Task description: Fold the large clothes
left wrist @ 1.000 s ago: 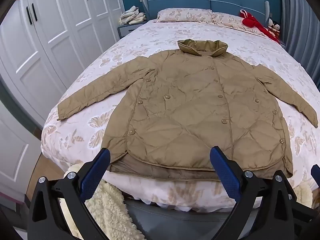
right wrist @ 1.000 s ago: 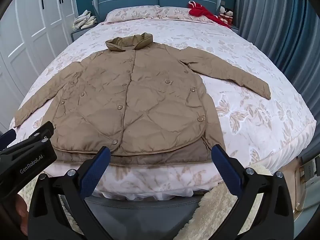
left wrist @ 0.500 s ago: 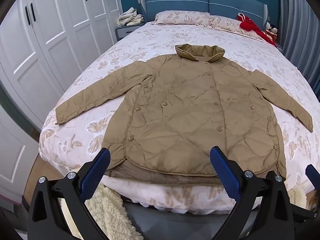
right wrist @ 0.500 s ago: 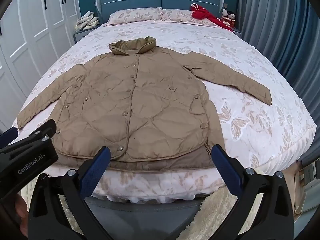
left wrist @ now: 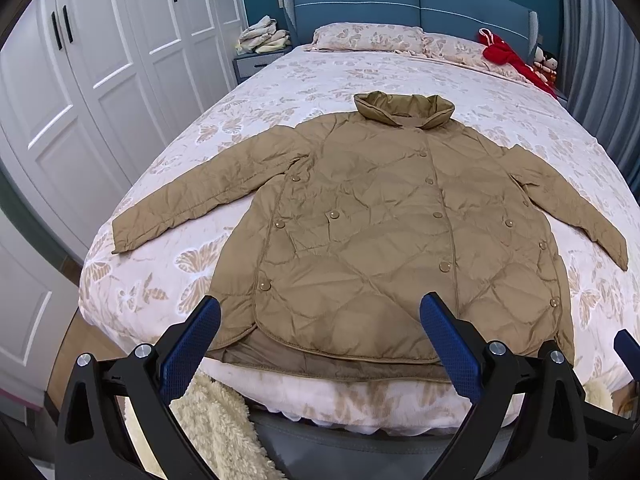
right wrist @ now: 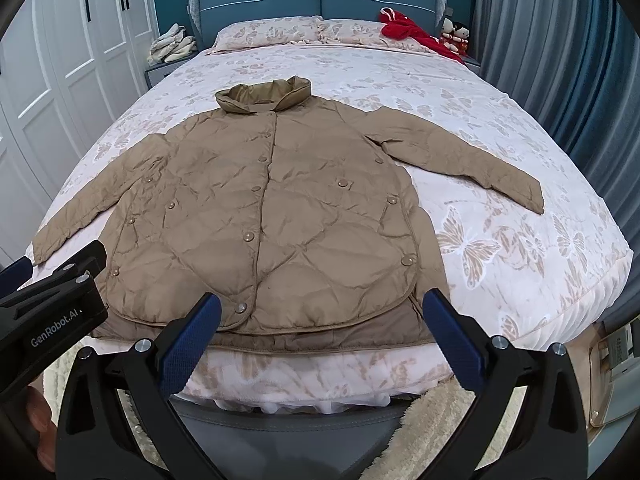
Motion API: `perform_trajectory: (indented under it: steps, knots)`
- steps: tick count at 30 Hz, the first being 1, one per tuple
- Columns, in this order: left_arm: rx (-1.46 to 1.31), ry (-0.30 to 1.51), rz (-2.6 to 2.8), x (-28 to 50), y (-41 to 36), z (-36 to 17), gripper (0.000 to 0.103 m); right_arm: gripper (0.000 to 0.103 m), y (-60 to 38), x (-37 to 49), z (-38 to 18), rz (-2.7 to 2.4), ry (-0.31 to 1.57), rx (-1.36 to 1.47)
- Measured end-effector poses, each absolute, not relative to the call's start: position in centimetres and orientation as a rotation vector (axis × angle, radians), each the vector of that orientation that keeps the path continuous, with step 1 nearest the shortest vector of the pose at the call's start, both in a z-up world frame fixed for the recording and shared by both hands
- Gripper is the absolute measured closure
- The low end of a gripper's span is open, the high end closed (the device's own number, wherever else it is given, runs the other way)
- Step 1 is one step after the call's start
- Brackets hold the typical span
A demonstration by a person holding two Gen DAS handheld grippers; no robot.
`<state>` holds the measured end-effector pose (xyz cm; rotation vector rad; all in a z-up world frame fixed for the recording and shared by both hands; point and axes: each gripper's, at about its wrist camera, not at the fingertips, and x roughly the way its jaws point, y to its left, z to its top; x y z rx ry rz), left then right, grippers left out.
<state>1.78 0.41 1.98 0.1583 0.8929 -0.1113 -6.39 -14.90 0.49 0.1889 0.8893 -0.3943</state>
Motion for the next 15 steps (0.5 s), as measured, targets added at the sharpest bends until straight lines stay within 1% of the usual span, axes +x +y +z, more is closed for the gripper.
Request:
perform_trajectory:
  steps: [15]
  knots:
    - [0.155,0.893,-0.107,1.97,0.64,1.91,0.005,0.005,-14.64,-6.17,0.41,-0.394,0.892,0.191]
